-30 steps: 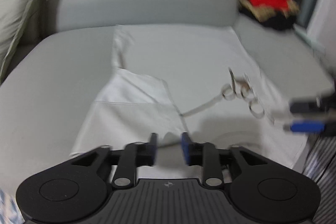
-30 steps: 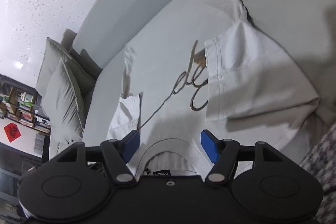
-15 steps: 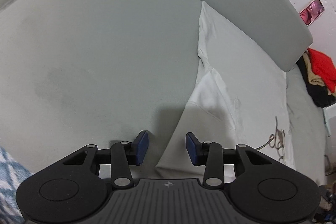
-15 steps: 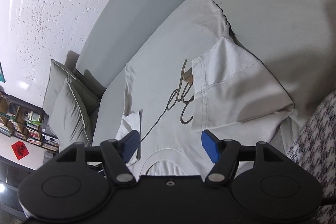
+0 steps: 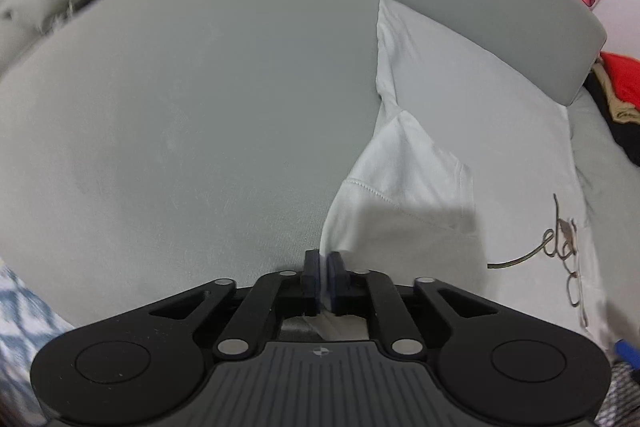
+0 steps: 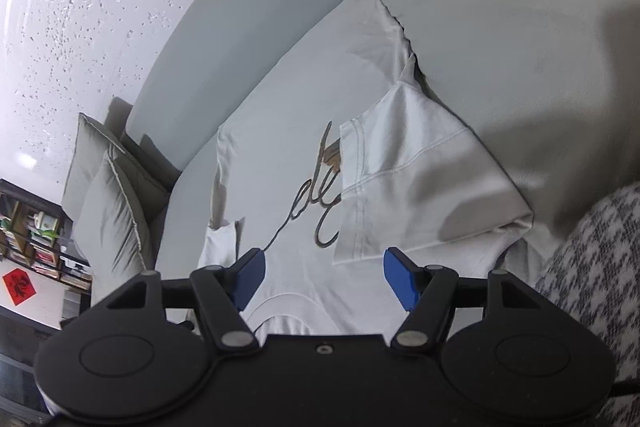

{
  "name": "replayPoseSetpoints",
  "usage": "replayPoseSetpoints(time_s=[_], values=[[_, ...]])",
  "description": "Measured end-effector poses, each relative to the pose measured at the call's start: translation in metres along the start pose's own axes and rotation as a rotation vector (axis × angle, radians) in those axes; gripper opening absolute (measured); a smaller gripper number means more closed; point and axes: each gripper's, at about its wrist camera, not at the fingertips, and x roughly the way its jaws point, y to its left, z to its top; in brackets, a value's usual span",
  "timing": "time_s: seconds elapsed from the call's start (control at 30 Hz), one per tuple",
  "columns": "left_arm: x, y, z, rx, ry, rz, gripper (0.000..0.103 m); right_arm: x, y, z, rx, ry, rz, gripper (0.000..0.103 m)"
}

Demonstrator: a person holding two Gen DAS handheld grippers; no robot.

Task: Fold clothes
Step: 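Grasp the opposite shirt side edge with the left gripper, then fold the grasped side over the body toward the folded side and open the left gripper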

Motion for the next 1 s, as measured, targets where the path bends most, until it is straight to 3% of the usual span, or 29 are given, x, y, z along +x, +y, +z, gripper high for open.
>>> replayPoseSetpoints(time_s=[0.13,0.17,0.2,0.27,0.33,0.4,0.47,0.57,0.67,0.77,0.8,0.93,1.0], values=[[-0.025,-0.007,-0.006,0.103,-0.154,0.041,0.011,-0.009,-0.007,0.008,-0.018,-0.081,-0.051,0.065],[-0.027,-0.011,-0.005,0.145,-0.174,0.037,0.011,-0.009,-0.011,0.012,-0.019,-0.099,-0.085,0.062],[-0.027,-0.017,-0.004,0.186,-0.186,0.033,0.01,-0.006,-0.013,0.017,-0.028,-0.112,-0.133,0.047],[-0.01,-0.03,0.001,0.247,-0.143,0.043,0.011,0.007,-0.016,0.027,-0.063,-0.124,-0.231,0.023],[0.006,-0.037,0.003,0.295,-0.082,0.076,0.014,0.025,-0.018,0.036,-0.098,-0.097,-0.294,0.02],[0.022,-0.033,0.006,0.278,0.04,0.185,0.015,0.044,-0.019,0.039,-0.15,-0.042,-0.402,0.016],[0.016,-0.033,0.007,0.289,0.048,0.219,0.018,0.056,-0.018,0.033,-0.235,0.02,-0.564,0.0],[0.008,-0.032,-0.001,0.354,0.035,0.256,0.021,0.055,-0.015,0.024,-0.288,0.071,-0.636,0.0],[-0.014,-0.022,-0.004,0.329,-0.007,0.22,0.02,0.042,-0.011,0.023,-0.277,0.084,-0.644,0.004],[-0.031,-0.016,0.002,0.265,-0.087,0.138,0.02,0.02,-0.003,0.027,-0.261,-0.007,-0.523,0.02],[-0.031,-0.018,0.007,0.245,-0.113,0.114,0.02,0.015,-0.001,0.03,-0.246,-0.042,-0.468,0.02],[0.001,-0.043,0.029,0.235,-0.139,0.04,0.019,0.023,-0.001,0.05,-0.171,-0.123,-0.324,0.02],[0.027,-0.05,0.04,0.226,-0.089,0.015,0.02,0.042,-0.004,0.062,-0.128,-0.1,-0.31,0.019]])
